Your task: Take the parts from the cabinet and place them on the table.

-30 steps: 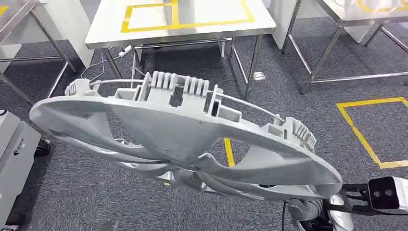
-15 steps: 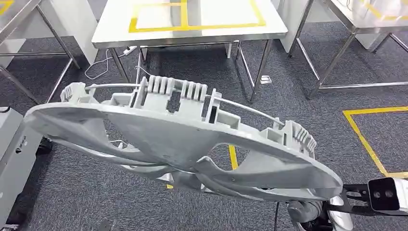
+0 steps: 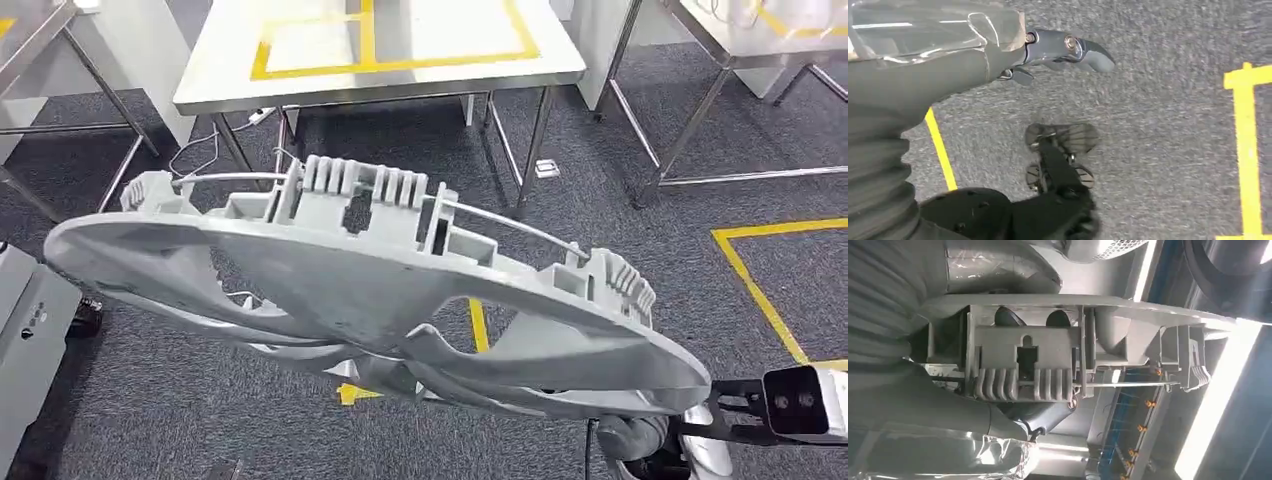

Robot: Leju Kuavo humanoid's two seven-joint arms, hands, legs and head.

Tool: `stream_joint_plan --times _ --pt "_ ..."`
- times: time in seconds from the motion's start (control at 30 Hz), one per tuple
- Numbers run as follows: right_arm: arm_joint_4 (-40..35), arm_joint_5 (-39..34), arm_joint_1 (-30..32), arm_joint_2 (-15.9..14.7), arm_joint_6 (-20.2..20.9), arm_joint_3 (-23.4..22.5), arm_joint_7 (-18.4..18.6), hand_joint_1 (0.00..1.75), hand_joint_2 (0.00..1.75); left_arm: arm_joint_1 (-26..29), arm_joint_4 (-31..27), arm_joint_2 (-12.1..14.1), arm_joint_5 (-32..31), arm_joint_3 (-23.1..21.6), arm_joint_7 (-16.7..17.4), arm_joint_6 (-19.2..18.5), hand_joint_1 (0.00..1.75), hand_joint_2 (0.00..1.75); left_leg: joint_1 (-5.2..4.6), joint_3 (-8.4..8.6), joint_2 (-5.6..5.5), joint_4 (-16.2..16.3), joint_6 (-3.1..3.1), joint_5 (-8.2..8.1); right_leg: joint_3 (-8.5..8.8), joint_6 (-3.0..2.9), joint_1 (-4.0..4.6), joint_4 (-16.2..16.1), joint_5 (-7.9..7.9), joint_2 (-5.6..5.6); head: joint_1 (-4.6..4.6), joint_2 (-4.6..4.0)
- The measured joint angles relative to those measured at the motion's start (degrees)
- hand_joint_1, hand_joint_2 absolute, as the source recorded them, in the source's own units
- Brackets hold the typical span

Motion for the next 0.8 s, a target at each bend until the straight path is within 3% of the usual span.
stream_joint_plan --times 0.03,0.13,0.17,0.2,0.23,0.3,0.33,0.37,0.4,0.43,0.5,0.53,0.57,0.63,0.7,0.73,0.8 --pt "0.02 0.0 -0.08 -0.02 -0.07 0.02 -0.02 1.71 1.75 -0.02 0.0 0.05 -0.04 0.02 0.0 -0.09 0.0 1.75 -0.29 0.44 0.21 -0.56 0.38 -1.08 -0.06 0.38 0.53 0.04 -0.18 0.04 0.07 0.0" --pt "0.02 0.0 -0.21 -0.02 -0.07 0.11 -0.09 1.71 1.75 0.04 -0.13 0.22 -0.07 0.15 -0.09 -0.13 0.0 1.75 -0.64 0.31 0.17 -0.8 0.98 -1.29 -0.09 1.17 0.14 -0.37 -0.29 0.07 -0.02 0.0" --pt "-0.08 -0.02 -0.25 -0.02 -0.07 0.11 -0.09 1.71 1.75 0.07 -0.2 0.2 -0.07 0.28 -0.09 -0.13 0.0 1.75 -0.46 1.66 0.14 -1.97 1.23 -0.96 0.32 1.52 0.57 -0.72 -0.49 0.05 -0.11 0.0" --pt "-0.09 0.0 -0.29 -0.09 -0.07 0.17 -0.09 1.71 1.75 0.16 -0.26 0.14 -0.07 0.28 -0.15 -0.15 0.0 1.75 -0.06 2.48 0.14 -2.84 1.42 -0.6 -0.01 1.45 0.43 0.45 -0.88 -0.04 0.13 0.0" --pt "-0.09 -0.02 -0.52 -0.11 -0.07 0.2 -0.11 1.71 1.75 0.08 -0.28 0.11 -0.07 0.28 -0.15 -0.15 0.0 1.75 0.05 2.88 0.18 -3.2 1.85 -0.59 -1.62 1.19 0.37 3.6 -2.24 -0.02 0.17 0.0" --pt "-0.07 -0.11 -0.53 -0.2 -0.07 0.22 -0.18 1.71 1.75 0.01 -0.31 0.05 -0.07 0.31 -0.13 -0.18 0.0 1.75 -0.01 3.05 0.13 -3.18 2.03 -0.9 -7.23 1.04 0.23 13.04 -5.34 -0.03 0.2 0.0" --pt "-0.02 -0.07 -0.5 -0.24 -0.07 0.26 -0.17 1.71 1.75 0.06 -0.31 0.05 -0.07 0.31 -0.15 -0.18 0.0 1.75 -0.05 3.09 0.09 -3.14 2.07 -1.11 -9.96 1.25 0.21 17.11 -6.27 -0.03 0.19 0.0" --pt "0.04 0.0 -0.47 -0.31 -0.13 0.31 -0.15 1.71 1.75 0.15 -0.31 0.02 -0.07 0.33 -0.15 -0.2 0.0 1.75 -0.06 3.26 0.01 -3.1 1.98 -1.35 -11.35 1.66 0.15 18.25 -5.87 -0.04 0.2 0.0" --pt "0.09 0.07 -0.46 -0.39 -0.17 0.33 -0.15 1.71 1.75 0.19 -0.31 0.0 -0.09 0.33 -0.15 -0.22 0.0 1.75 -0.05 3.63 -0.12 -3.09 1.9 -1.65 -10.9 2.28 0.03 16.16 -4.18 -0.04 0.2 0.0" --pt "0.07 0.07 -0.51 -0.42 -0.2 0.37 -0.15 1.71 1.75 0.2 -0.31 -0.02 -0.09 0.33 -0.15 -0.24 0.0 1.75 -0.04 4.1 -0.22 -3.03 1.71 -1.99 -9.1 2.91 -0.09 11.83 -1.74 -0.08 0.2 0.0" --pt "0.07 0.04 -0.64 -0.42 -0.24 0.46 -0.2 1.71 1.75 0.2 -0.31 -0.17 -0.09 0.35 -0.15 -0.24 0.0 1.75 -0.04 4.9 -0.42 -2.54 1.19 -3.03 -4.0 3.54 -0.29 0.63 3.21 -0.25 0.22 0.0" --pt "0.09 0.04 -0.61 -0.44 -0.24 0.48 -0.22 1.71 1.75 0.16 -0.31 -0.17 -0.11 0.35 -0.13 -0.24 0.0 1.75 -0.55 4.7 -0.49 -2.0 0.69 -3.75 -3.14 2.53 -0.01 -0.07 3.31 -0.35 0.17 0.0" --pt "0.07 0.04 -0.61 -0.46 -0.31 0.52 -0.28 1.71 1.75 0.15 -0.31 -0.15 -0.15 0.37 -0.13 -0.24 0.0 1.75 -0.46 4.71 -0.48 -1.93 0.45 -4.04 -3.2 1.95 -0.02 -0.19 3.13 -0.26 0.15 0.0" --pt "0.07 0.15 -0.58 -0.55 -0.37 0.55 -0.35 1.71 1.75 0.18 -0.31 -0.19 -0.42 0.39 -0.13 -0.24 0.0 1.75 -0.33 4.84 -0.44 -2.06 0.06 -4.28 -3.25 1.29 0.29 -0.11 2.79 -0.2 0.13 0.0" --pt "0.02 0.18 -0.61 -0.57 -0.39 0.52 -0.46 1.71 1.75 0.16 -0.39 -0.17 -0.61 0.39 -0.15 -0.31 0.0 1.75 -0.05 4.81 -0.38 -1.23 -0.57 -5.05 -2.68 0.69 -0.41 -0.34 2.65 -0.08 0.18 0.0" --pt "0.02 0.2 -0.6 -0.57 -0.39 0.52 -0.48 1.71 1.75 0.09 -0.46 -0.19 -0.66 0.39 -0.15 -0.29 0.0 1.75 0.03 3.72 -0.25 1.28 -0.99 -6.36 -2.28 0.15 -0.47 -0.33 2.31 -0.15 -0.16 0.0" --pt "0.02 0.17 -0.6 -0.55 -0.39 0.55 -0.59 1.71 1.75 0.14 -0.46 -0.13 -0.66 0.39 -0.15 -0.29 0.0 1.75 0.37 -1.23 -0.08 10.5 -1.69 -10.32 -1.89 -0.27 -0.41 -0.33 1.96 -0.16 -0.18 0.0"
